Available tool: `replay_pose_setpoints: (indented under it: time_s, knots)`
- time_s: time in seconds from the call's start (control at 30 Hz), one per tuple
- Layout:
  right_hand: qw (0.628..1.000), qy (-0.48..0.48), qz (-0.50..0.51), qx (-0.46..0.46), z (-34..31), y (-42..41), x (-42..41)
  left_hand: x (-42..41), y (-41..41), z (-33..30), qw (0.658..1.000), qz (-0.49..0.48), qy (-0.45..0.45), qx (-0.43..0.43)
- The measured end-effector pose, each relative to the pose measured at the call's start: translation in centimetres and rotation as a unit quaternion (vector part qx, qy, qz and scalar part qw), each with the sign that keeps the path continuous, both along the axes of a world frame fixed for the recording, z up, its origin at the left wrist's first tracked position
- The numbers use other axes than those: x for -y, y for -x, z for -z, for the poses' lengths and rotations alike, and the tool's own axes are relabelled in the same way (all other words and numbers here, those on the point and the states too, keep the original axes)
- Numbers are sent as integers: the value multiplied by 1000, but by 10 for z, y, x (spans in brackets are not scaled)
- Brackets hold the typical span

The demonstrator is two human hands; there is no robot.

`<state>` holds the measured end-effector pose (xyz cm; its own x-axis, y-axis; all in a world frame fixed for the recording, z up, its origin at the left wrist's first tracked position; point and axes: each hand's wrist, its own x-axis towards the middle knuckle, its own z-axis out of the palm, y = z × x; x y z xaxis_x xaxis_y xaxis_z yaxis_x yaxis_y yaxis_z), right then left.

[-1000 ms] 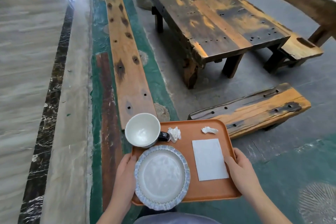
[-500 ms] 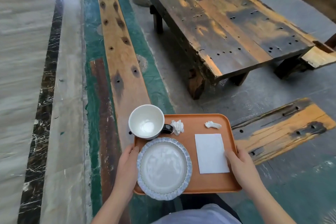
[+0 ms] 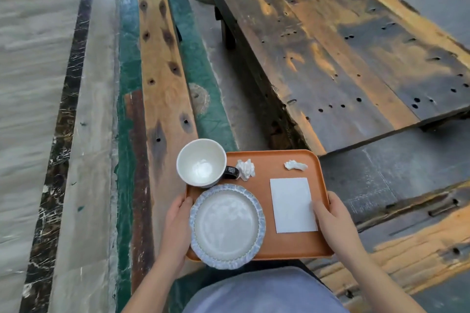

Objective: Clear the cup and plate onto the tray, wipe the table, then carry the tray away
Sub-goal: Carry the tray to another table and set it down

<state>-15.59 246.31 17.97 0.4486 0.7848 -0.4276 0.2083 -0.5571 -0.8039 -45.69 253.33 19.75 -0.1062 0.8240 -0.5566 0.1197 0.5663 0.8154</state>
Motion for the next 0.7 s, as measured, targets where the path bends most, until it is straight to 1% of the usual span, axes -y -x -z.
replay_pose_setpoints:
  time_s: [0.1, 0.23, 0.4, 0.57, 0.7]
  knots:
    - [1000, 0, -7, 12, -5, -25, -56, -50, -22, 6, 1000, -11, 4, -9]
    - [1000, -4, -3, 6, -6, -46, -112, -105, -44, 10, 1000, -11, 24, -9]
    - [999, 10, 32, -9, 1, -68, -185, -191, -71, 16, 999, 8, 37, -25]
    - [998, 10, 58, 3, 6, -83, -281, -299, -92, 24, 999, 31, 24, -14]
    - [996, 1, 87, 23, 5, -85, -379, -408, -99, 20, 999, 44, 13, 2]
